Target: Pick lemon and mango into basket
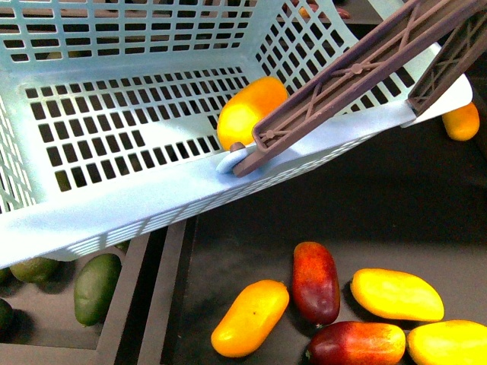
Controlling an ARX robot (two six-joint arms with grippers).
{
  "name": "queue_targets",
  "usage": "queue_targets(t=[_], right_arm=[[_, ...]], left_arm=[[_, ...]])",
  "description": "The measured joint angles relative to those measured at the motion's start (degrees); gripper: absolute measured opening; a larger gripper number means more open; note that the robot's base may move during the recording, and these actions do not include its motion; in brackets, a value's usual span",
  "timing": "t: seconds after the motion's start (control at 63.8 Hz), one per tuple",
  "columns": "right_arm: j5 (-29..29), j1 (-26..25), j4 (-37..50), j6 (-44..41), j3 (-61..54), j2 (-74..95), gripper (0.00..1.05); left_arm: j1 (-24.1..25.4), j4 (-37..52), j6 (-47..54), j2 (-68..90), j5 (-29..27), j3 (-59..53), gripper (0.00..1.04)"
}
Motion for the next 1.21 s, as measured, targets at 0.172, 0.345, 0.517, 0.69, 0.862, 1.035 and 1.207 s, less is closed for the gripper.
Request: queue_targets(t=[0.172,0.345,0.517,0.69,0.862,1.035,1.207], right_arm=[[-0.1,0.0,-0.1,0.0,-2.1,-3.0,0.02],[-0.1,0.0,-5.1,0.0,-2.1,-8.5,0.02],[-0.1,0.0,-9.9,0.0,-2.1,-13.4,0.02],[-0.1,0.0,-14.5,0.0,-2.1,-18.2,0.02],[-0.2,0.0,-18.3,0.0,-2.1,-21.9,0.02],[-0.2,0.0,-20.9,0.0,-2.1,-24.6,0.02],[0.0,0.0,-30.8,0.0,-2.1,-32.6,0.02]], left_arm=[[0.0,0.0,0.0,0.0,-0.1,0.0,0.05],[0.0,0.0,0.0,0.0,-0.1,0.0,0.05],[0.0,0.0,0.0,0.0,-0.1,0.0,0.05],[0.0,0.0,0.0,0.0,-0.1,0.0,0.05],[0.0,0.0,0.0,0.0,-0.1,0.0,0.05],[0.0,0.0,0.0,0.0,-0.1,0.0,0.05],[0.0,0.0,0.0,0.0,0.0,0.0,0.05]])
